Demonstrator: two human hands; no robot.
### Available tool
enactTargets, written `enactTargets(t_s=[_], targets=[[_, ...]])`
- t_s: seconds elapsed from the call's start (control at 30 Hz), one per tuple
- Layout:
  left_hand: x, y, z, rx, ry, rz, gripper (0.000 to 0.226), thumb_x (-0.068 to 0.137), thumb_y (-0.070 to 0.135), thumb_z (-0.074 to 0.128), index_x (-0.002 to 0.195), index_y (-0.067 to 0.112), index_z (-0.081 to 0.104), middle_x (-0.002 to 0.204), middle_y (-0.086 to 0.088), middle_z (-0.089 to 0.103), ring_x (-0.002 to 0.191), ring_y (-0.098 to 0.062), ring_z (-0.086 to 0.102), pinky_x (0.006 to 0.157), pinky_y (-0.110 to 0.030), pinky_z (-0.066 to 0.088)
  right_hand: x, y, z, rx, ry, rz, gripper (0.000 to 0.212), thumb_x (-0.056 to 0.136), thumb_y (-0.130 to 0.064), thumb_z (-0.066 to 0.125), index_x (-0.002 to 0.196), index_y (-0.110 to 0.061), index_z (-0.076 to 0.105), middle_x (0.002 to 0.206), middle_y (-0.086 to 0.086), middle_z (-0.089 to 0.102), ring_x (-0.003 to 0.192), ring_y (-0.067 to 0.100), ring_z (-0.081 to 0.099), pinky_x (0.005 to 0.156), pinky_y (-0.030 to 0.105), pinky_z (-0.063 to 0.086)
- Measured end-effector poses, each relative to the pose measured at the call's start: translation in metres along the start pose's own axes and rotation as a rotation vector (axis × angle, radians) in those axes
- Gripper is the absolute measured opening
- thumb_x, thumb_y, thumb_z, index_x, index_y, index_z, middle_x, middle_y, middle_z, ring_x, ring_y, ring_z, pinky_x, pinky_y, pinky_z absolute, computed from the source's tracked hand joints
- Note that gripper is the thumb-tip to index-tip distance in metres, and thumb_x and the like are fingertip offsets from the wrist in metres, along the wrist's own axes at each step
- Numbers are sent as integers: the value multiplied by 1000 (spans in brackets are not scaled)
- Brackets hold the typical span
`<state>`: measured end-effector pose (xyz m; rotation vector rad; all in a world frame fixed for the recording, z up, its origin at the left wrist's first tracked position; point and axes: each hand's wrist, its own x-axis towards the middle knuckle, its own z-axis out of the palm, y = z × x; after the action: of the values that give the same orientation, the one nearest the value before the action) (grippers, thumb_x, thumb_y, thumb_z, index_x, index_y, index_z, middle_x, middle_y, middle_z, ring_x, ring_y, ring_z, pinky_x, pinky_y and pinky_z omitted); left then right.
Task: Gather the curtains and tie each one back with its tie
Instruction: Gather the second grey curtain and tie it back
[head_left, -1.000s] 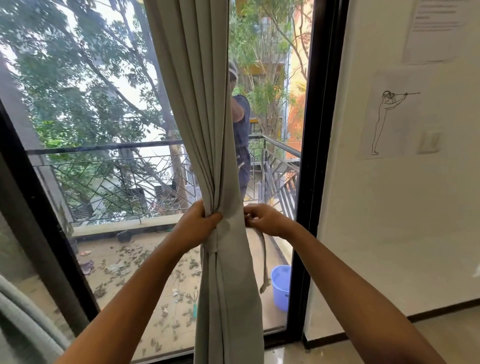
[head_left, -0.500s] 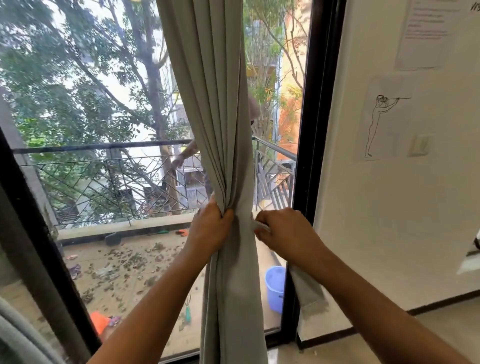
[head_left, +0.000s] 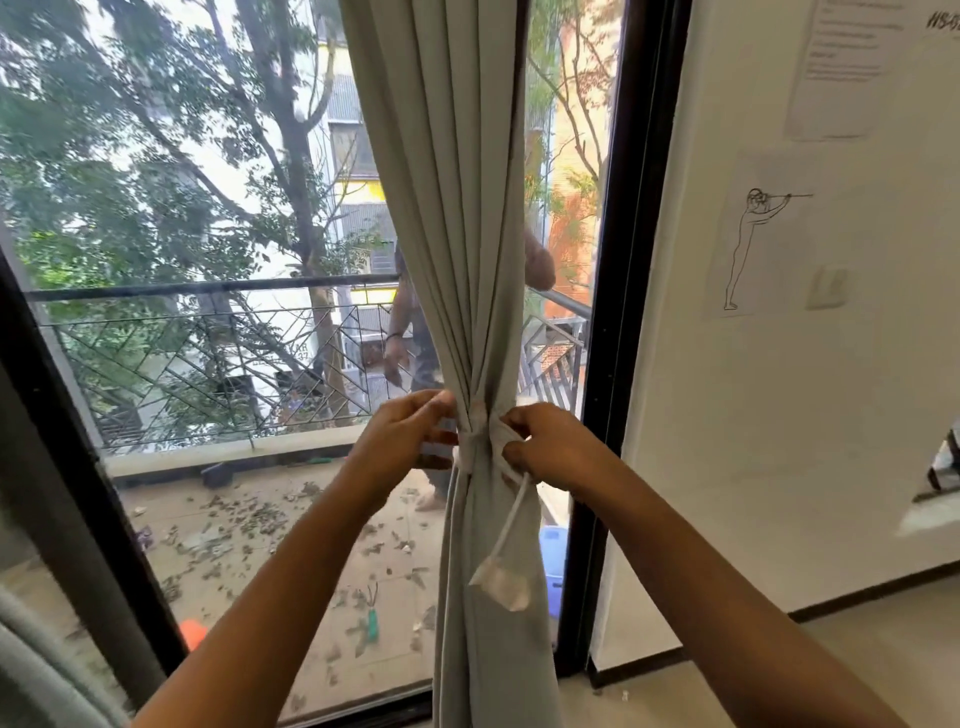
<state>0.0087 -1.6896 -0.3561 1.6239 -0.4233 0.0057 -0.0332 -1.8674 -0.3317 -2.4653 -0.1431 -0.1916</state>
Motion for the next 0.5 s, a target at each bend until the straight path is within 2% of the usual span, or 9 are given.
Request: enactTargets(t_s=[0.07, 0.1, 0.17, 0.23, 0.3, 0.4, 0.5], targets=[[-2, -8, -6, -65, -50, 24, 35, 97, 4, 48, 105, 34, 67, 102, 3, 74, 91, -19, 72, 63, -24, 56, -2, 3, -4, 170, -76, 65, 24, 79, 1, 51, 98, 14, 58, 86, 31, 56, 71, 29, 58, 65, 41, 55], [-3, -13, -6, -77, -81, 59, 45, 93, -7, 47, 113, 32, 59, 107, 4, 73, 96, -17, 71, 66, -24, 56, -1, 3, -6, 209, -96, 95, 24, 80, 1, 51, 99, 14, 58, 80, 26, 54, 68, 26, 56, 60, 36, 53], [-7, -28, 1, -73, -152, 153, 58, 86, -21, 45, 115, 30, 45, 116, 9, 70, 109, -16, 67, 75, -27, 56, 2, 2, -7, 226, -93, 130, 22, 82, -4, 55, 96, 12, 61, 76, 16, 52, 66, 22, 52, 58, 30, 45], [-12, -41, 8, 23, -219, 287, 55, 84, -11, 53, 111, 35, 42, 127, 18, 63, 121, -12, 59, 85, -28, 54, 4, 1, -7, 263, -50, 144, 21, 81, -6, 56, 91, 11, 63, 76, 17, 54, 68, 23, 52, 62, 33, 42], [-14, -48, 9, 216, -260, 410, 48, 82, 14, 68, 110, 46, 44, 137, 25, 51, 129, -5, 50, 94, -26, 51, 5, 2, -6, 333, -34, 167, 19, 83, -7, 59, 90, 9, 65, 78, 19, 57, 71, 25, 54, 66, 36, 45], [-13, -58, 8, 485, -261, 562, 54, 77, 33, 75, 118, 45, 42, 157, 19, 25, 139, -4, 37, 103, -26, 45, 6, 5, -11, 498, -71, 198, 8, 85, -7, 62, 87, -1, 68, 78, 14, 61, 69, 21, 59, 68, 32, 52], [-15, -66, 16, 658, -94, 627, 57, 74, 41, 72, 121, 39, 40, 156, 18, 27, 124, -12, 57, 92, -34, 53, 8, 8, -15, 634, -114, 225, 11, 87, -6, 62, 94, 0, 68, 79, 10, 64, 65, 15, 61, 61, 22, 55]])
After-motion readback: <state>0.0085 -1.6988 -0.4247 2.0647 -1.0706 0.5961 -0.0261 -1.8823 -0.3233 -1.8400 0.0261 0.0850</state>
